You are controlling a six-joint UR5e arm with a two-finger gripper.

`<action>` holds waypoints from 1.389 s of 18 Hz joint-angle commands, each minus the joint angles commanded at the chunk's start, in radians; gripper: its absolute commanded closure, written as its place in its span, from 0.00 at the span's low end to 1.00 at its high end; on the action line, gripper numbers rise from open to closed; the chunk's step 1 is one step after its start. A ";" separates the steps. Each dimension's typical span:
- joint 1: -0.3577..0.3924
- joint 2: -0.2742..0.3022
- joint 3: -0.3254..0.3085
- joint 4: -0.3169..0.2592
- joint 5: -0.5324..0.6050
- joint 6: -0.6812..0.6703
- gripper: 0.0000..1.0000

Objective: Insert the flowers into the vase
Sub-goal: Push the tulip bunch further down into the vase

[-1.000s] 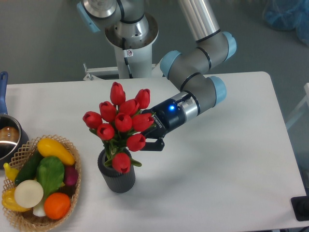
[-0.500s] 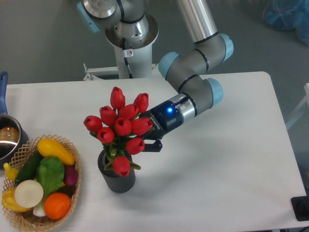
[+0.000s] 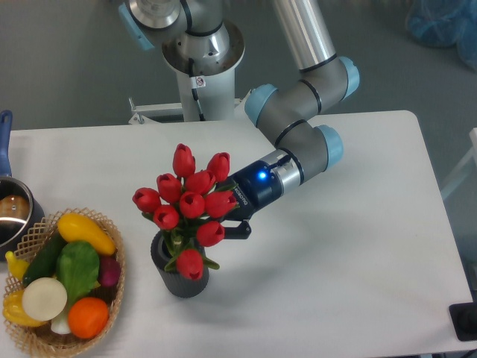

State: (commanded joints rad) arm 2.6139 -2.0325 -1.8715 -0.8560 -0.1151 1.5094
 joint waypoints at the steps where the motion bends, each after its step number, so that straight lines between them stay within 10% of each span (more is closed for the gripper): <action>1: 0.000 -0.005 0.000 0.000 0.000 0.008 0.75; 25: -0.018 -0.038 -0.018 0.000 0.064 0.103 0.75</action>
State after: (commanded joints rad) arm 2.5955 -2.0709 -1.8898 -0.8560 -0.0506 1.6121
